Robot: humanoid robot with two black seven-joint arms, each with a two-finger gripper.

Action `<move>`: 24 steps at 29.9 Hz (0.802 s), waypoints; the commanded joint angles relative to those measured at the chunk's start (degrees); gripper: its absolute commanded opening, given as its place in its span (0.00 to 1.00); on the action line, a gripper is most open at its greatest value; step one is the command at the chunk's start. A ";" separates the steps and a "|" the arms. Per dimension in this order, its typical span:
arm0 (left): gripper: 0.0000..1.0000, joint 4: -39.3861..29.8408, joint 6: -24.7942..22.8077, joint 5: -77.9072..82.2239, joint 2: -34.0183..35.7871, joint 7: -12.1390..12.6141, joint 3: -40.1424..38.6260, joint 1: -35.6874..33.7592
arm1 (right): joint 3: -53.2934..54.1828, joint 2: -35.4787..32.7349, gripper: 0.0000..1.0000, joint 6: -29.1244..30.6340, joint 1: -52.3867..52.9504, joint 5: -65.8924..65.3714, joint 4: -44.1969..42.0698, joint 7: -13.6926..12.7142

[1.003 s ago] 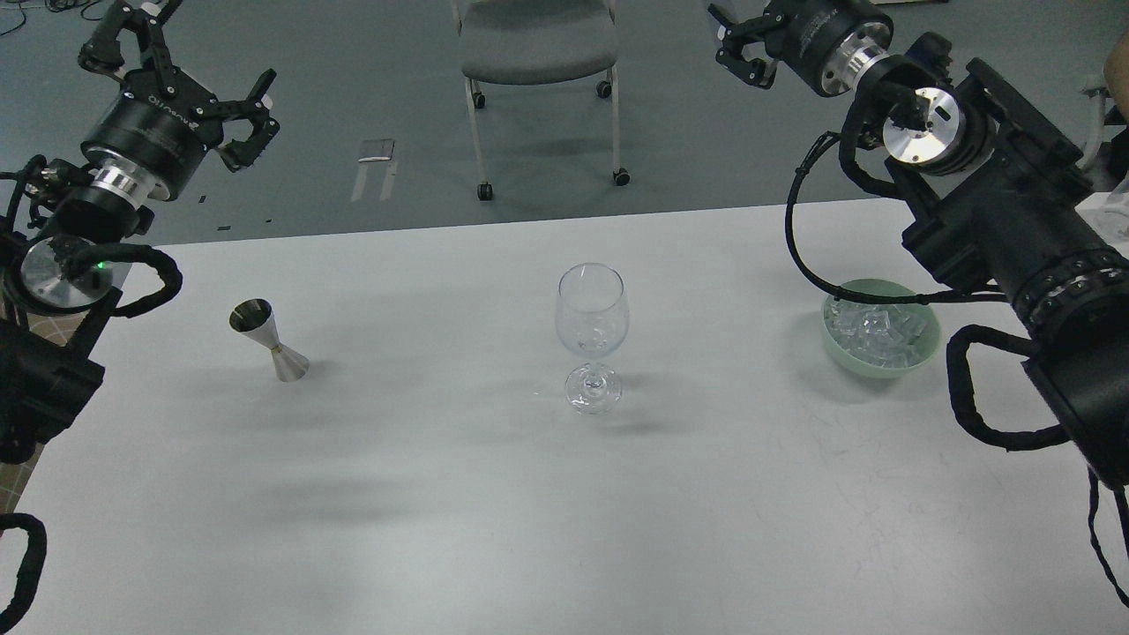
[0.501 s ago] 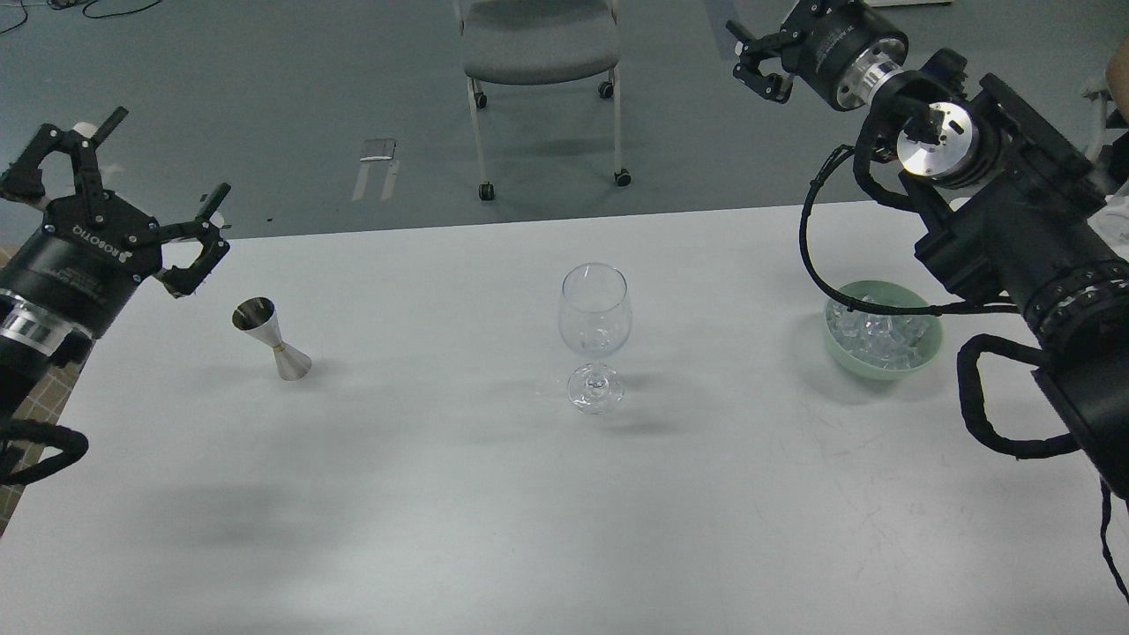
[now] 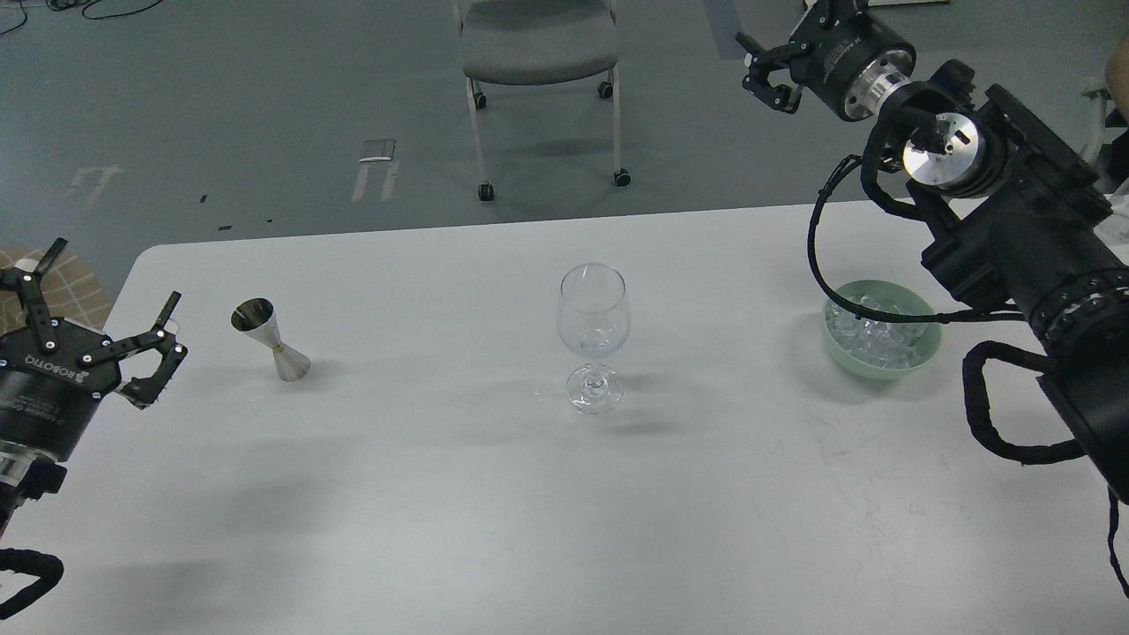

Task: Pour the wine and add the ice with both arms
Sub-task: 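Close the left gripper around the silver jigger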

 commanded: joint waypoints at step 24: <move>0.87 -1.44 4.36 -8.26 -17.38 2.51 0.27 3.68 | -0.33 -0.44 1.00 -0.01 -0.71 -0.09 -0.22 -0.26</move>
